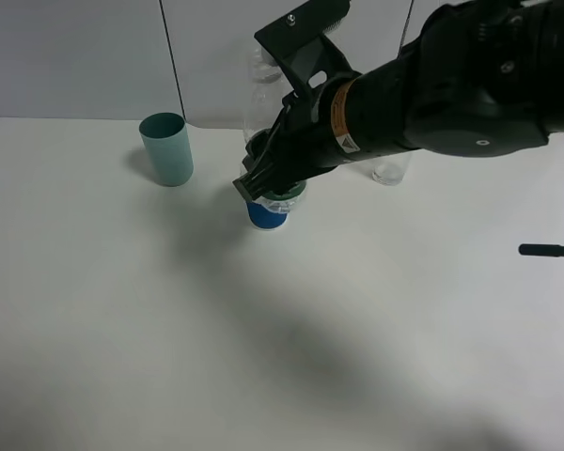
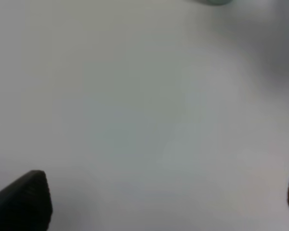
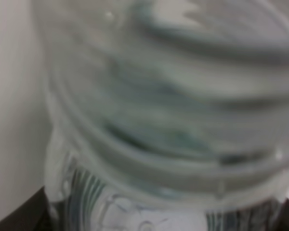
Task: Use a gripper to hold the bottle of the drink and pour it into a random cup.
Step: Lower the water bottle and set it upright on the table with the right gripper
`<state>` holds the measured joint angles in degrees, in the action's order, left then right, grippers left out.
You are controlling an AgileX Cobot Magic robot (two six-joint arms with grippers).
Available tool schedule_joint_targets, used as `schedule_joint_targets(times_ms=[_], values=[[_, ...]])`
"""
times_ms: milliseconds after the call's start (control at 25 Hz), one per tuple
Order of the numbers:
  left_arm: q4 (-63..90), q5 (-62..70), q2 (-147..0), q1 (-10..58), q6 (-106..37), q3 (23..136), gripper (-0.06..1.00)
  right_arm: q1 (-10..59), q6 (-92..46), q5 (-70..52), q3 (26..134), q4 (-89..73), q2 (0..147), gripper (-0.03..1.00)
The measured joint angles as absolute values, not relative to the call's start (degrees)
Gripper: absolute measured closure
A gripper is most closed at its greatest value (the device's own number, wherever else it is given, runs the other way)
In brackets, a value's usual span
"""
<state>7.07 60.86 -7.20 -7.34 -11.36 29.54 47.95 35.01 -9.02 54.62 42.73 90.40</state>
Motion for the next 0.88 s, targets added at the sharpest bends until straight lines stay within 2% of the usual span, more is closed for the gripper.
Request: schedule_joint_targets(times_ms=[520, 880], values=[[7.07, 60.86, -7.20, -7.34, -11.36, 29.54, -0.05, 45.09, 0.78, 13.94, 40.46, 18.21, 90.40, 0.39], [7.07, 60.86, -7.20, -7.34, -11.36, 29.54, -0.05, 44.58, -2.55, 18.03, 32.24, 6.35, 90.40, 0.39]])
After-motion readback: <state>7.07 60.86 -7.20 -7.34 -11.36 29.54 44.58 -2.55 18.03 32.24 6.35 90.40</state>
